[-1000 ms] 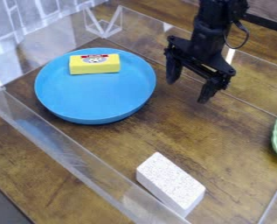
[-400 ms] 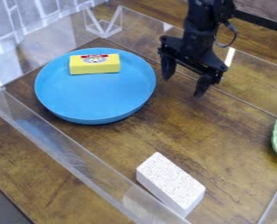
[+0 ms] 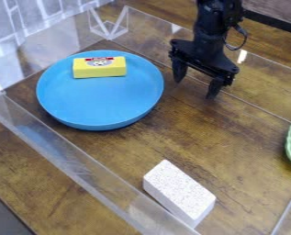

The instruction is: Remove the green object from inside the blue tray and put it on the table

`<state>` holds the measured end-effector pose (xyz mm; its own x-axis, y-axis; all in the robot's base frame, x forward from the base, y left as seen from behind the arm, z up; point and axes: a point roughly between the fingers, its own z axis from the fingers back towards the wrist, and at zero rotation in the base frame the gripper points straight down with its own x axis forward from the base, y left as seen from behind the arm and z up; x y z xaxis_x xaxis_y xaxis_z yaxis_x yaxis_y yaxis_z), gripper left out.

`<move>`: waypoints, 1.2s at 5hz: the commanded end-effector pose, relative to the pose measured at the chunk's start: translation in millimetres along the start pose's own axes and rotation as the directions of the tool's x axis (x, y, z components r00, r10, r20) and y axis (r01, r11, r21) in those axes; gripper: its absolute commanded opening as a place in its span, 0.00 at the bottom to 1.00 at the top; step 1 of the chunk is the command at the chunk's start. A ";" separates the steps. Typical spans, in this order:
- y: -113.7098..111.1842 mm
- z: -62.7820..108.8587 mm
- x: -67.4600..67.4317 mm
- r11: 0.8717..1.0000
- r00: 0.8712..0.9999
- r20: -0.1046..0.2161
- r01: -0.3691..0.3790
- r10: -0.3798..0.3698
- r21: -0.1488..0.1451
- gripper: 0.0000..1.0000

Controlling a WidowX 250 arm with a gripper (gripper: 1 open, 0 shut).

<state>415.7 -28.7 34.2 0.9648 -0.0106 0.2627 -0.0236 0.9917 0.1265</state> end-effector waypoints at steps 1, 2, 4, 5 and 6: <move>-1.3 21.9 24.2 0.999 0.995 0.082 -0.049 0.049 -0.006 1.00; -11.0 26.1 35.7 0.998 0.992 0.107 -0.069 0.070 -0.009 1.00; -14.8 15.8 40.4 0.990 0.981 0.131 -0.144 0.143 0.004 1.00; -14.5 11.0 41.2 0.993 0.983 0.140 -0.115 0.116 -0.010 1.00; -12.1 8.1 38.9 0.997 0.985 0.151 -0.078 0.081 -0.027 1.00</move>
<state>442.5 -44.8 37.7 0.9341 0.0546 0.3528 -0.0941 0.9909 0.0958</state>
